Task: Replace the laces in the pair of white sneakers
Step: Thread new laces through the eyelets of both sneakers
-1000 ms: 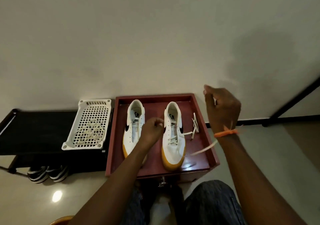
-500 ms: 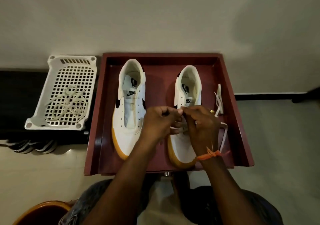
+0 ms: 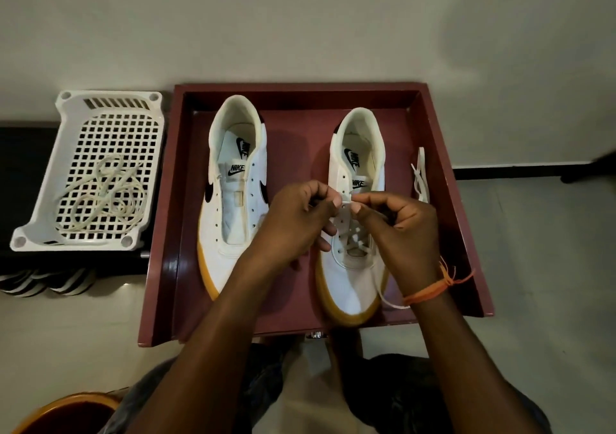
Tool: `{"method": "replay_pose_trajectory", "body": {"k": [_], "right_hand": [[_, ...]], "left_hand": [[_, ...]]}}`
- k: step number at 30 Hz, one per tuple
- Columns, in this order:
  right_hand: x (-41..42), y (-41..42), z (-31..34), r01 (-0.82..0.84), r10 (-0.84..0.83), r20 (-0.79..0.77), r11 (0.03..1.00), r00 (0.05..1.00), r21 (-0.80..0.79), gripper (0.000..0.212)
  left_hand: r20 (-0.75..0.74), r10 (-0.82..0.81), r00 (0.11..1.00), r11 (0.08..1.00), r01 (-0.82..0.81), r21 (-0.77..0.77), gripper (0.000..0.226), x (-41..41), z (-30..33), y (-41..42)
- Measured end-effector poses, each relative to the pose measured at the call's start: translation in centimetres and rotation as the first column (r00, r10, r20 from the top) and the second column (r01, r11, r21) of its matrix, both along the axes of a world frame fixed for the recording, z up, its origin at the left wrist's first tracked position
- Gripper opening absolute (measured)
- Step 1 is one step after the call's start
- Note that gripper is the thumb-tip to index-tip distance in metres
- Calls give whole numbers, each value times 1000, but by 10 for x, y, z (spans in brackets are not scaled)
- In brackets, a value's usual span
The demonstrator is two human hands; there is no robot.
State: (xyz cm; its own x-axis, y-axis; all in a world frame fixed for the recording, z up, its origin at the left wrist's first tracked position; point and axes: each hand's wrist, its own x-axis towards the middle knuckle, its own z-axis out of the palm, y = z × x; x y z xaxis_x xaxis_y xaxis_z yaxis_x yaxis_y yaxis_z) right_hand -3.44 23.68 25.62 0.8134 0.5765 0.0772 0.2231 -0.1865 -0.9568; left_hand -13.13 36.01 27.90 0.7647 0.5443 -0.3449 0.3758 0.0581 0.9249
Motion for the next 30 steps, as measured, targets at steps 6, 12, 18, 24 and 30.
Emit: {"method": "replay_pose_trajectory", "body": {"k": [6, 12, 18, 24, 30], "right_hand": [[0, 1, -7, -79, 78, -18, 990, 997, -113, 2], [1, -2, -4, -60, 101, 266, 985, 959, -160, 3], [1, -13, -15, 134, 23, 485, 949, 874, -286, 10], [-6, -8, -16, 133, 108, 619, 934, 778, -330, 10], [1, -4, -26, 60, 17, 256, 955, 966, -290, 15]], "left_hand": [[47, -57, 997, 964, 43, 261, 11, 2, -13, -2], [67, -129, 989, 949, 103, 297, 11, 1, -15, 2], [-66, -55, 996, 956, 71, 284, 7, -4, -24, 6], [-45, -19, 999, 961, 31, 274, 4, -4, -23, 4], [-59, 6, 998, 990, 3, 142, 5, -5, -26, 7]]}}
